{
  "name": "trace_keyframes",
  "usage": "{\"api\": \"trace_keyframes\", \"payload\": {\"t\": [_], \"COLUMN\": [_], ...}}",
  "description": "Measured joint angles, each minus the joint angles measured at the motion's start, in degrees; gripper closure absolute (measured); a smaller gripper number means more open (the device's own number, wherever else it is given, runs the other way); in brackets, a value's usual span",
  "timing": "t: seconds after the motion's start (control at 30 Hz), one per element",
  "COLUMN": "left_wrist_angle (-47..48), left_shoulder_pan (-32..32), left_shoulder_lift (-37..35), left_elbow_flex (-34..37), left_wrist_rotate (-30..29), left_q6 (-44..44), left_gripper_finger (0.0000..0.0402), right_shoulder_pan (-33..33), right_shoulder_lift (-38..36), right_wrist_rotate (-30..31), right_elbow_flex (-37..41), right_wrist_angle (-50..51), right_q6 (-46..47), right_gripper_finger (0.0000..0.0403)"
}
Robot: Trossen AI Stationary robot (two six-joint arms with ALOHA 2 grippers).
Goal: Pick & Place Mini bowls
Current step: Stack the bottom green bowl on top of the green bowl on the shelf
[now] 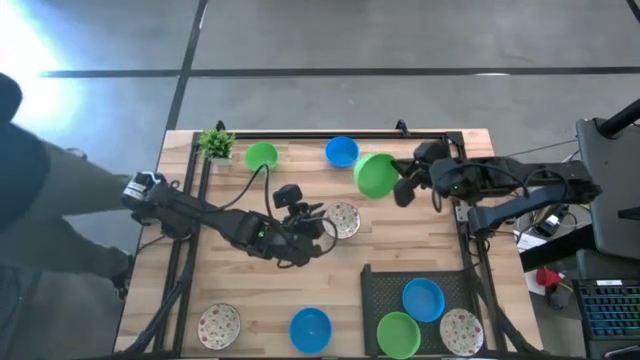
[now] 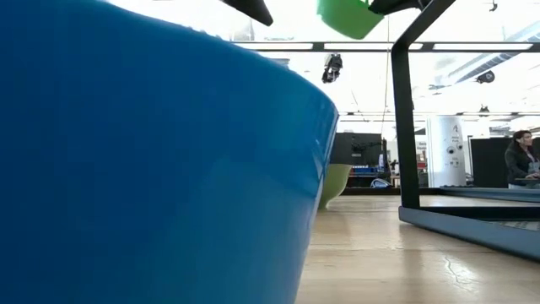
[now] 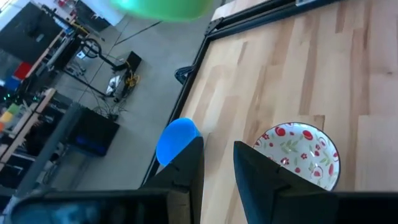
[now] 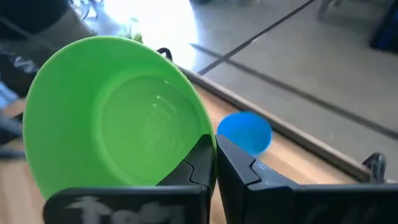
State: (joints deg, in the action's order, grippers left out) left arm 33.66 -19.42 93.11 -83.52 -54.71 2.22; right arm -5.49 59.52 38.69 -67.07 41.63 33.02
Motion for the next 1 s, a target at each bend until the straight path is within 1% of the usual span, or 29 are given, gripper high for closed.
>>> {"api": "trace_keyframes", "payload": {"t": [0.23,0.4,0.6,0.77,1.0], "left_wrist_angle": [2.67,4.53,4.94,4.97,4.96], "left_shoulder_pan": [1.89,3.25,4.45,5.21,5.33], "left_shoulder_lift": [-1.49,-1.94,-2.01,-2.08,-2.19], "left_elbow_flex": [0.34,0.36,0.36,0.36,0.36], "left_wrist_rotate": [-0.03,-0.05,-0.03,-0.03,-0.01], "left_q6": [3.69,5.71,5.77,5.35,5.34], "left_gripper_finger": [0.0314,0.0314,0.0314,0.0314,0.0314], "right_shoulder_pan": [-1.27,-2.29,-4.61,-8.21,-16.27], "right_shoulder_lift": [-2.93,-3.26,-1.49,0.96,5.12], "right_wrist_rotate": [-7.2,-17.74,-29.79,-36.75,-41.94], "right_elbow_flex": [0.0,0.0,0.0,0.0,0.44], "right_wrist_angle": [7.07,12.75,18.43,22.83,24.14], "right_q6": [4.21,8.48,13.25,16.83,24.25], "right_gripper_finger": [0.0392,0.0392,0.0392,0.0392,0.0392]}}
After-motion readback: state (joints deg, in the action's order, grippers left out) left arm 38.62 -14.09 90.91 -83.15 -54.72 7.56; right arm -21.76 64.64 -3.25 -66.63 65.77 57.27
